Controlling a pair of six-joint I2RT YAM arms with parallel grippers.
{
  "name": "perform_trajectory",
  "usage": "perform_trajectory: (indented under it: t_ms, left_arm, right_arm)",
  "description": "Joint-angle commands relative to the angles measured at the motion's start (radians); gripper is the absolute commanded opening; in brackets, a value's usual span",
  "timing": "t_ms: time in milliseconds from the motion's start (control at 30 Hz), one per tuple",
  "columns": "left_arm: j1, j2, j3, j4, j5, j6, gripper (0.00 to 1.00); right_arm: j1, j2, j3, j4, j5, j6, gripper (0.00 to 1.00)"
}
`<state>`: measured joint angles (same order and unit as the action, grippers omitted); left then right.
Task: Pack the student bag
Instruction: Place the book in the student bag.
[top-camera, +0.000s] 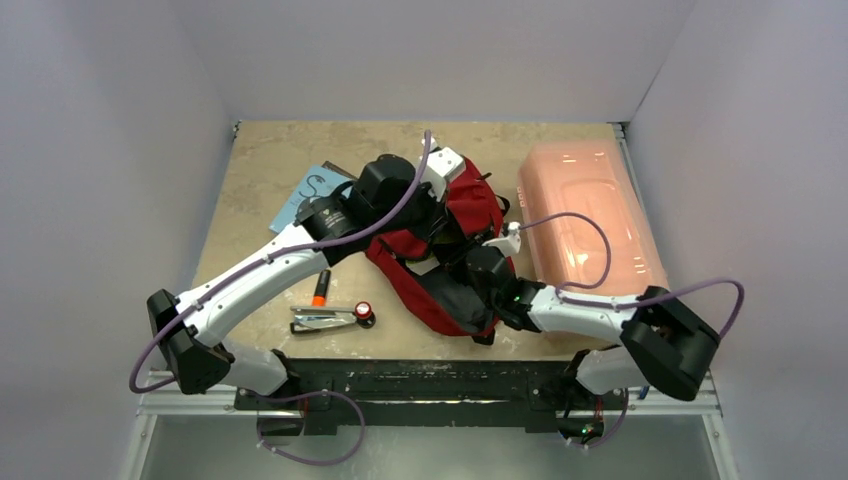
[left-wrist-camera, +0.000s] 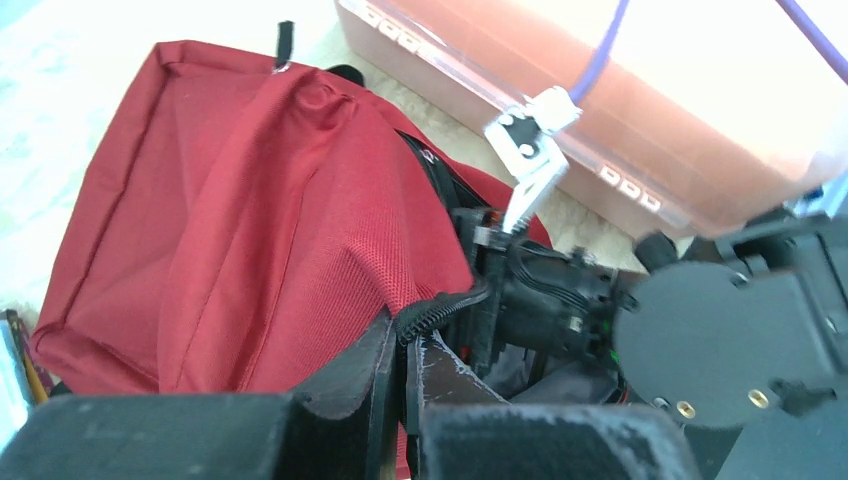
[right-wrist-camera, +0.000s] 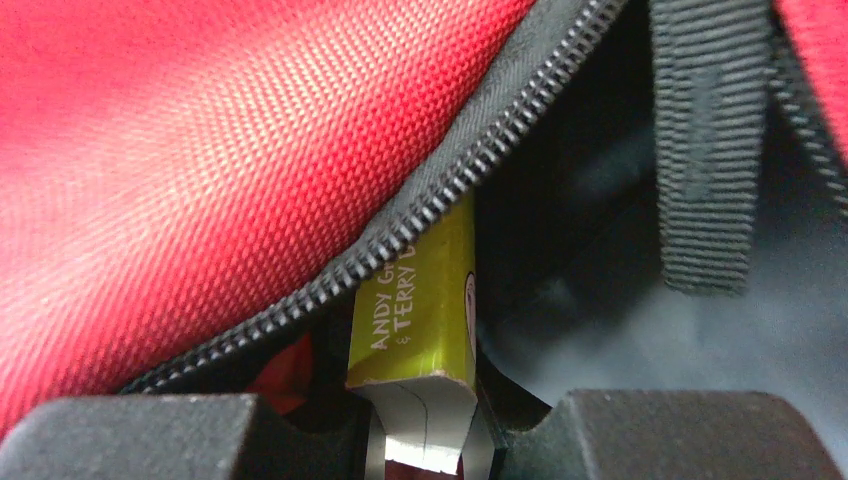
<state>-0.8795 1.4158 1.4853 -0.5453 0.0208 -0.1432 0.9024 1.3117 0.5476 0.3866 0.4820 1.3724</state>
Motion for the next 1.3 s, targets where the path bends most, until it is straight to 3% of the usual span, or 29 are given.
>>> perform_trajectory:
  t_ms: [0,267,433,500,567,700,767,933,1000,1267]
  left_arm:
    - [-0.005,-0.103,-0.090,0.184,0.118,0.105,0.00]
    - [-0.004,-0.180,-0.220,0.283,0.184,0.248,0.00]
    - [-0.001,-0.202,-0.235,0.288,0.205,0.280,0.00]
    - [-0.001,-0.208,-0.243,0.293,0.207,0.288,0.00]
    - [0.005,-0.207,-0.246,0.298,0.208,0.288,0.00]
    - [0.015,-0.206,-0.246,0.292,0.196,0.280,0.00]
    - [0.017,-0.206,-0.247,0.289,0.187,0.280,0.00]
    - [0.019,-0.200,-0.243,0.278,0.189,0.279,0.00]
    - [0.019,-0.199,-0.244,0.276,0.189,0.280,0.00]
    - [0.019,-0.194,-0.240,0.271,0.204,0.278,0.00]
  right_arm:
    - [0.003,0.082,0.056,0.298,-0.029,-0.132,0.00]
    - [-0.053,0.233,0.020,0.598,-0.179,-0.222,0.01]
    - [-0.105,0.232,0.020,0.560,-0.151,-0.225,0.03]
    - [-0.133,0.251,0.024,0.563,-0.159,-0.221,0.11]
    - [-0.137,0.269,0.046,0.536,-0.148,-0.231,0.25]
    - [-0.138,0.259,0.068,0.364,-0.069,-0.202,0.53]
    - [-0.138,0.255,0.070,0.309,-0.051,-0.191,0.62]
    - [-0.135,0.272,0.077,0.254,-0.049,-0.191,0.62]
    - [-0.133,0.282,0.086,0.226,-0.050,-0.159,0.67]
    - [-0.109,0.303,0.073,0.259,-0.056,-0.121,0.62]
